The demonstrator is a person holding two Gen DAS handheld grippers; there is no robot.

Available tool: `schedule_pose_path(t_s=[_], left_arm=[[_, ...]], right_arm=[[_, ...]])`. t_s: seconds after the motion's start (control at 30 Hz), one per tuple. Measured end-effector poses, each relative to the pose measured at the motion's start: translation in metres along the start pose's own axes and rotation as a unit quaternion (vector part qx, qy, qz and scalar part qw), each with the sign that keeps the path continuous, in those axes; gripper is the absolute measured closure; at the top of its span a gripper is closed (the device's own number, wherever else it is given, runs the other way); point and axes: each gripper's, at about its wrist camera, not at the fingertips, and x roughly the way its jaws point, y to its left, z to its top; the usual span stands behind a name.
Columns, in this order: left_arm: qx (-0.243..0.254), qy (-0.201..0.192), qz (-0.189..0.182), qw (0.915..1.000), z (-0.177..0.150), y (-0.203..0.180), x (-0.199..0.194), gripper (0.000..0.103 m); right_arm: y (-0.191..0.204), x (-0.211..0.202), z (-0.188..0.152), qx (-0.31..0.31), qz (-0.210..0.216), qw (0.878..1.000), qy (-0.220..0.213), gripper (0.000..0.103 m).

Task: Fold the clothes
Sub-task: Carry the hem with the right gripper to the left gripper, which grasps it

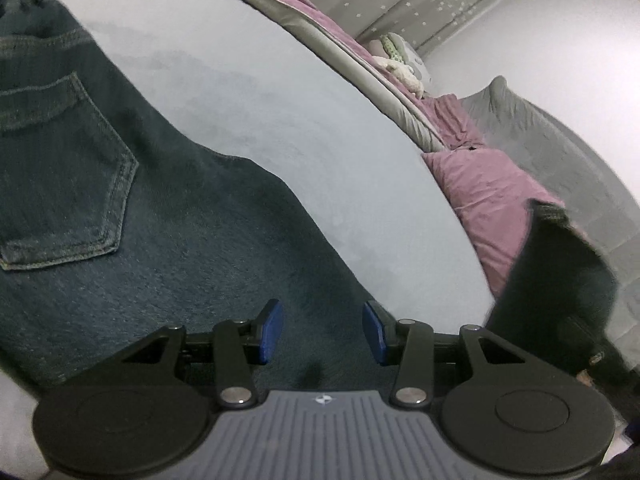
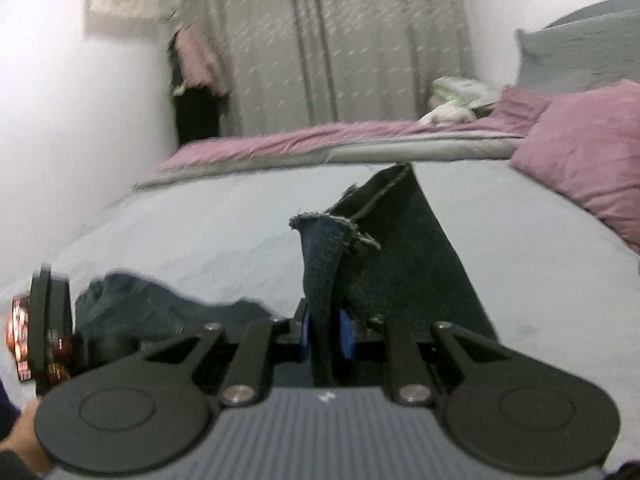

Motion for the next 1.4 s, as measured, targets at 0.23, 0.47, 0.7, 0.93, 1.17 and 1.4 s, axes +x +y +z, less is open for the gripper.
schedule_pose_path(t_s=[0.23,0.47,0.7,0.93,1.17,1.4], left_arm=[[-0.080,0.002,-0.032,0.9962,0.006,0.025,0.002,0.060],[-0.120,0.011,-0.040,0.9919,0.004,0.038,0.010,0.060],[-0.137,0.015,-0.054,0.9890,0.004,0.043,0.018,0.060],[-0.144,0.024,-0.062,0.9874,0.007,0.045,0.021,0.059],[-0.124,0.036,-0.039,0.9909,0.011,0.035,0.025,0.059],[-0.100,0.039,-0.015,0.9941,0.010,0.026,0.024,0.058]], right_arm=[[0.030,0.037,-0.024,-0.061,0.029,0.996,0.063,0.088],[0.050,0.053,-0.049,-0.115,0.044,0.987,0.105,0.088],[0.046,0.049,-0.056,-0.113,0.125,0.974,0.152,0.078],[0.026,0.034,-0.061,-0.094,0.218,0.954,0.185,0.055],[-0.006,0.041,-0.052,-0.058,0.196,0.963,0.174,0.055],[0.018,0.036,-0.050,-0.120,0.179,0.970,0.115,0.055]])
